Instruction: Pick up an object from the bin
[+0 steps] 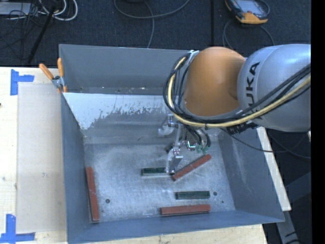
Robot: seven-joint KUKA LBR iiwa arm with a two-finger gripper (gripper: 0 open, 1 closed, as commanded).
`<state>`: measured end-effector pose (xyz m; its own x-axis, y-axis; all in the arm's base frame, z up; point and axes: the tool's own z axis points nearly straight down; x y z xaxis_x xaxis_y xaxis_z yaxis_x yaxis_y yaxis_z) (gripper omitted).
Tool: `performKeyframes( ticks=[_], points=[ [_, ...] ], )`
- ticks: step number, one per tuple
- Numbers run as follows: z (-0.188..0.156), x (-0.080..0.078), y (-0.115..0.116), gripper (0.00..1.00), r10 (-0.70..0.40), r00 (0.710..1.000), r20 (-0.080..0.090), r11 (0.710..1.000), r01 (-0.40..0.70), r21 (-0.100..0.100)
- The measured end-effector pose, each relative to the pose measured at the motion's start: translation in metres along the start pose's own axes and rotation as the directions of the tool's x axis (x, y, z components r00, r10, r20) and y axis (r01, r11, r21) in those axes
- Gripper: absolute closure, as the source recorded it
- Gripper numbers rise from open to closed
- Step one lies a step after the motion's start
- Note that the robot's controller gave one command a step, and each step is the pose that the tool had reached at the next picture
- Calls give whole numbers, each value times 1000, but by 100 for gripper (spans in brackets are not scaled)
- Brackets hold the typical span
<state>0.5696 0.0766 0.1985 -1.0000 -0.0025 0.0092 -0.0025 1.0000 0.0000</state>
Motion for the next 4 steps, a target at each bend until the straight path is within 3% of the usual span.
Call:
performKeyframes(
  ticks=[1,2,3,4],
  points=[
    [-5,-2,0,0,1,1000,8,1000,-1,-1],
    [22,0,-11,0,-48,999,17,999,48,-1],
    [122,-6,-10,100,-175,984,22,984,175,1],
    [122,-6,-10,100,-175,984,22,985,175,0]
  ],
)
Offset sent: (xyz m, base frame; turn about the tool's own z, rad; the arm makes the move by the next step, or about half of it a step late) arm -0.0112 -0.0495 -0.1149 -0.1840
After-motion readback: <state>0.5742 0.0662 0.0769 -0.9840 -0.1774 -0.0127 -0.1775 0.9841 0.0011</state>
